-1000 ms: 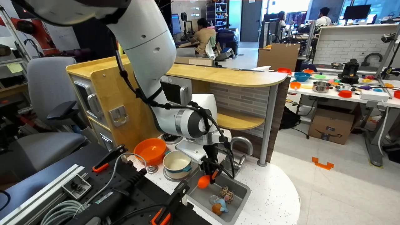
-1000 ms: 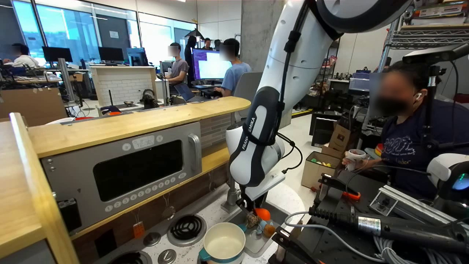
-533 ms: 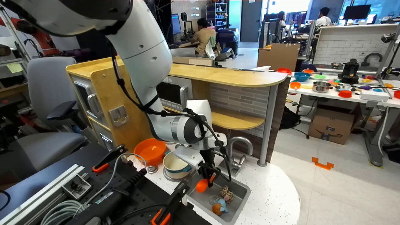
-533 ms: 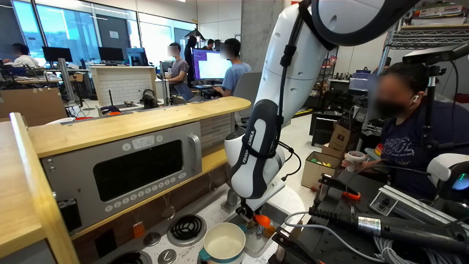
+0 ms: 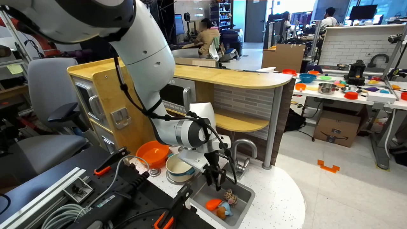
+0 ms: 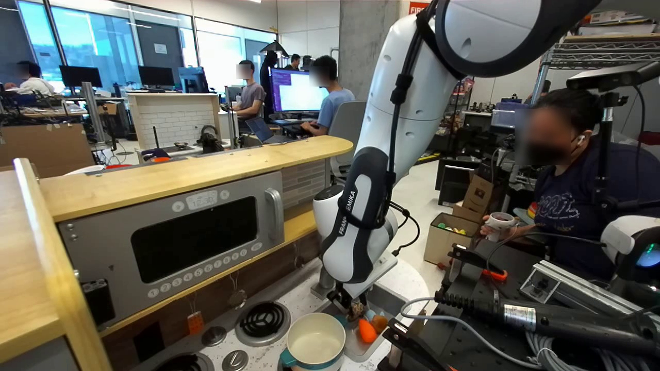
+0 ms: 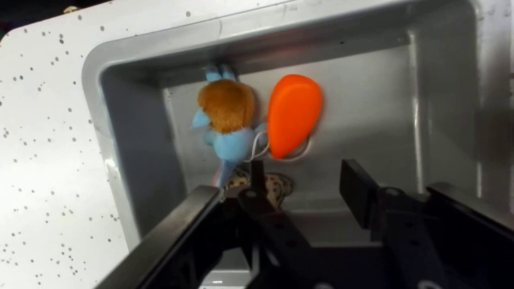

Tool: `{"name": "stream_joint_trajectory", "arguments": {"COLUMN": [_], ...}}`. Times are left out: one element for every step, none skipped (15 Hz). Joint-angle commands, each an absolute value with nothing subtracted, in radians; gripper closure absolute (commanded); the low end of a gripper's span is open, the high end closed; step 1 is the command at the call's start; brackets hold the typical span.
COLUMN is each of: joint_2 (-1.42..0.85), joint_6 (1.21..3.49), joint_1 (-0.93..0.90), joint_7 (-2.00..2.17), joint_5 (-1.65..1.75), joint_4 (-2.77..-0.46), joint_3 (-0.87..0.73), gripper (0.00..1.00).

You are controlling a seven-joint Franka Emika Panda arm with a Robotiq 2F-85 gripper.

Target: Move the orange object from the orange plate into the sink

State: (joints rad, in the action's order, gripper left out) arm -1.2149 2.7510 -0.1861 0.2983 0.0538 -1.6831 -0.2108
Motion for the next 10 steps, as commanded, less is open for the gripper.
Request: {"name": "stream_joint_trajectory", "arguments": {"joint_2": [-1.232, -1.224, -1.206, -1.189, -1.163, -1.134, -1.112, -1.081, -1.054, -1.025], "joint_6": [2.803, 2.812, 2.822, 2.831, 2.851, 2.869, 2.889, 2.907, 2.922, 2.933], "joint_1": [-0.215, -0.216, -0.215, -0.215, -0.216, -0.219, -0.223, -0.223, -0.225, -0.227], "joint_7": [0.296, 0.29, 0.278, 0.269, 0.253, 0.239, 0.228, 0.212, 0.2, 0.187], "joint_5": [0.068, 0.07, 0.07, 0.07, 0.071, 0.072, 0.071, 0.071, 0.071, 0.072], "joint_4": [-1.683, -1.694, -1.715, -1.733, -1.764, -1.798, -1.826, -1.864, -1.896, -1.931], "joint_3": [-0.234, -0.232, -0.225, -0.221, -0.215, -0.212, -0.211, -0.206, -0.204, -0.202], "gripper": [0.16, 0.08, 0.02, 0.0, 0.0, 0.0, 0.0, 0.0, 0.0, 0.0]}}
